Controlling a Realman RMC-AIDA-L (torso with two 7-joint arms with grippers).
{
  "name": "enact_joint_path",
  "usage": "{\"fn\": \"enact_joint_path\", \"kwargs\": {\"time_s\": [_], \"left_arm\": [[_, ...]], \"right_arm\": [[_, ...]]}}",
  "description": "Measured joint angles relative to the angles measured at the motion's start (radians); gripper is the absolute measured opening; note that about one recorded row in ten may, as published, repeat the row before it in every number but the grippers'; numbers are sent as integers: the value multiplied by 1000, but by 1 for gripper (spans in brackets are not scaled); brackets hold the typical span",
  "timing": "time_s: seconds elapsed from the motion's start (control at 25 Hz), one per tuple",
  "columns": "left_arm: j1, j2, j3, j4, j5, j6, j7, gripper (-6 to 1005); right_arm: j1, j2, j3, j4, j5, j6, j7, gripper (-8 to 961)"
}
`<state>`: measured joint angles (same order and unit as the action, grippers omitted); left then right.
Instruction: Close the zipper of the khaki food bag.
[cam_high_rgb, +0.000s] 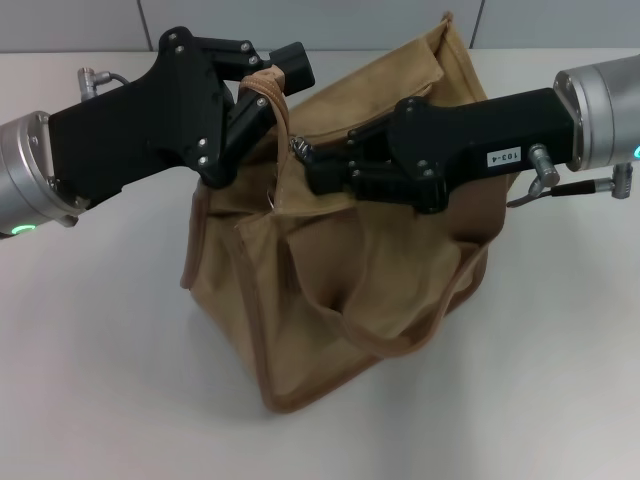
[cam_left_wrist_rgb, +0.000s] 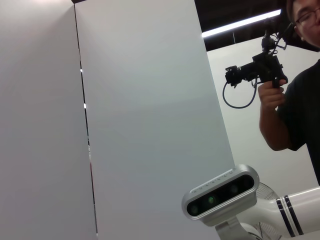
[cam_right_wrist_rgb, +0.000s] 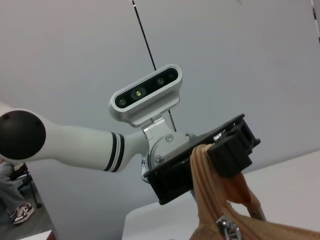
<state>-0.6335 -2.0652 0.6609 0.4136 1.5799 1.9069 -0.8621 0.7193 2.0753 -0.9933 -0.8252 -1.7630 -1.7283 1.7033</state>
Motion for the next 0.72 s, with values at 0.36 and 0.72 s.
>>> {"fn": "enact_joint_path", "kwargs": {"time_s": [0.36,0.72], "left_arm": [[0,1,-5,1,-5,-24,1,0],[0,0,-18,2,-6,-45,3,1]], "right_arm": [[-4,1,-3,-21,23,-22,42,86],[-2,2,-5,-44,9,-4,114,30]]}}
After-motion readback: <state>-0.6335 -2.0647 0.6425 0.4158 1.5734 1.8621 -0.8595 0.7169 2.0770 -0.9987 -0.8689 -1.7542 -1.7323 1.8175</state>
